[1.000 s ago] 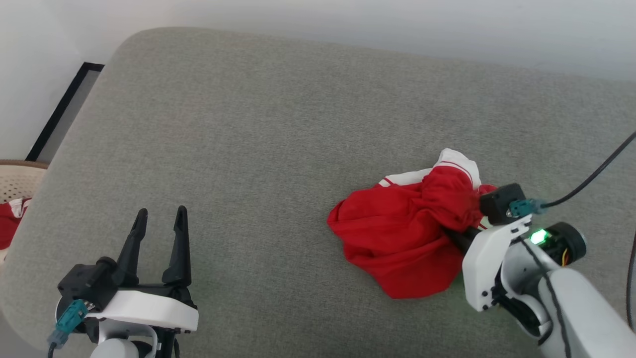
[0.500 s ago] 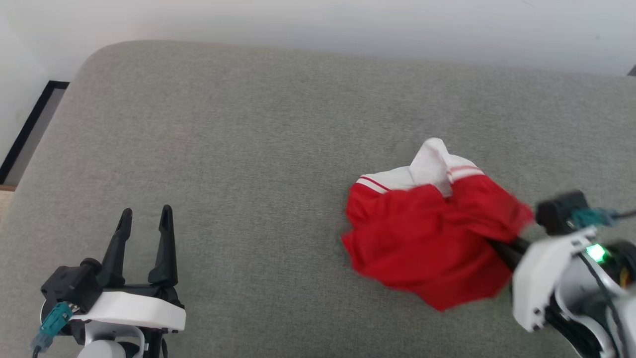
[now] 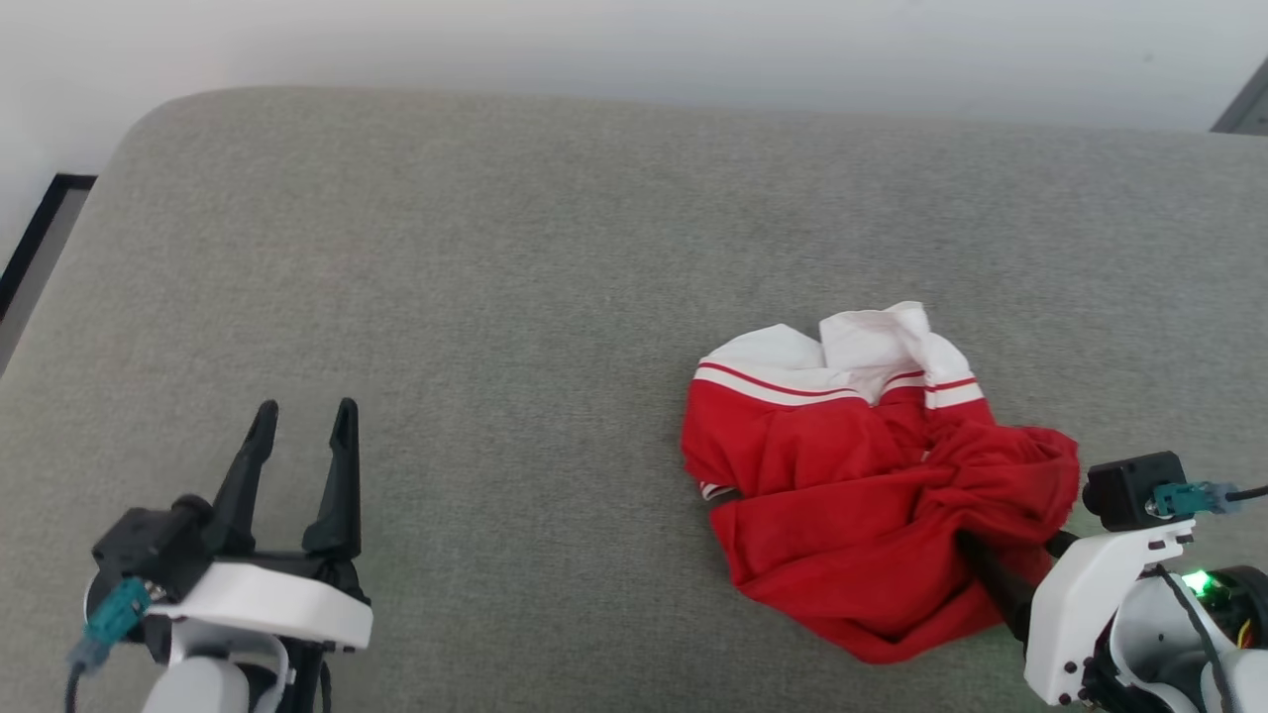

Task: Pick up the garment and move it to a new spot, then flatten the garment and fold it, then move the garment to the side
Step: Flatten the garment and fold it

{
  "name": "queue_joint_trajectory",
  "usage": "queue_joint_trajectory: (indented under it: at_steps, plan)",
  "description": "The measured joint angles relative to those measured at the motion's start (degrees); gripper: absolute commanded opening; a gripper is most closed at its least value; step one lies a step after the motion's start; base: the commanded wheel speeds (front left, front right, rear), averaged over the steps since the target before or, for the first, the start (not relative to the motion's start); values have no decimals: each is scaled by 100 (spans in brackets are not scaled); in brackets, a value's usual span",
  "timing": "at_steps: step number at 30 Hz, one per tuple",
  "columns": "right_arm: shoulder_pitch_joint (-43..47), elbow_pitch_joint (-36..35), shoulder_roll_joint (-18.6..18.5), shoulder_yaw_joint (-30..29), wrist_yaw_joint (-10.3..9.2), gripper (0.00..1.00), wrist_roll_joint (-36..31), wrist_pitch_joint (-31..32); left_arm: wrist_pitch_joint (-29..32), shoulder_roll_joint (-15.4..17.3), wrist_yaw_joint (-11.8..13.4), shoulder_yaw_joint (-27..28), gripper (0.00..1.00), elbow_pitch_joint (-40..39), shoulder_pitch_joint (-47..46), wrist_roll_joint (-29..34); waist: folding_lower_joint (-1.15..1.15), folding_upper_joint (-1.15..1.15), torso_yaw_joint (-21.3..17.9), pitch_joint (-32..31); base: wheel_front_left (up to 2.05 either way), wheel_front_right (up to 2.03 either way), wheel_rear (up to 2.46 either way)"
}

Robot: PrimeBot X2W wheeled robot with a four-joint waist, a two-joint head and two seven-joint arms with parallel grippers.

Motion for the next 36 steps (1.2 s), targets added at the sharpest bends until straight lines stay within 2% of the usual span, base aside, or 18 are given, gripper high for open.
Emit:
queue_joint_trajectory:
  at_steps: [6, 13, 18, 22, 28, 33, 36]
  plan:
    - [-18, -170, 48, -265, 0, 100, -23, -116, 312, 480, 0, -479, 100, -63, -359, -388, 0, 0, -202, -84, 0, 0, 0]
    - [-7, -598, 269, -700, 0, 100, -127, -409, 1414, 1154, 0, -1118, 100, -412, -1083, -1206, 0, 0, -549, -187, 0, 0, 0]
    - [-90, -829, 590, -961, 0, 100, -294, -936, 2352, 1538, 0, -1579, 100, -483, -1739, -1814, 0, 0, -867, -221, 0, 0, 0]
    - [-269, -865, 789, -1042, 0, 100, -382, -1590, 3048, 1633, 0, -1863, 100, -347, -2208, -2191, 0, 0, -1154, -224, 0, 0, 0]
    - [-465, -804, 1029, -993, 0, 100, -578, -2298, 3761, 1677, 0, -2319, 100, -37, -2709, -2398, 0, 0, -1531, -179, 0, 0, 0]
    - [-673, -545, 1135, -925, 0, 100, -636, -2691, 4414, 1583, 0, -2664, 100, 449, -3211, -2675, 0, 0, -1883, -49, 0, 0, 0]
    - [-816, -335, 1206, -787, 0, 100, -636, -2869, 5056, 1511, 73, -2885, 100, 1035, -3532, -2710, 0, 0, -2131, 109, 0, 0, 0]
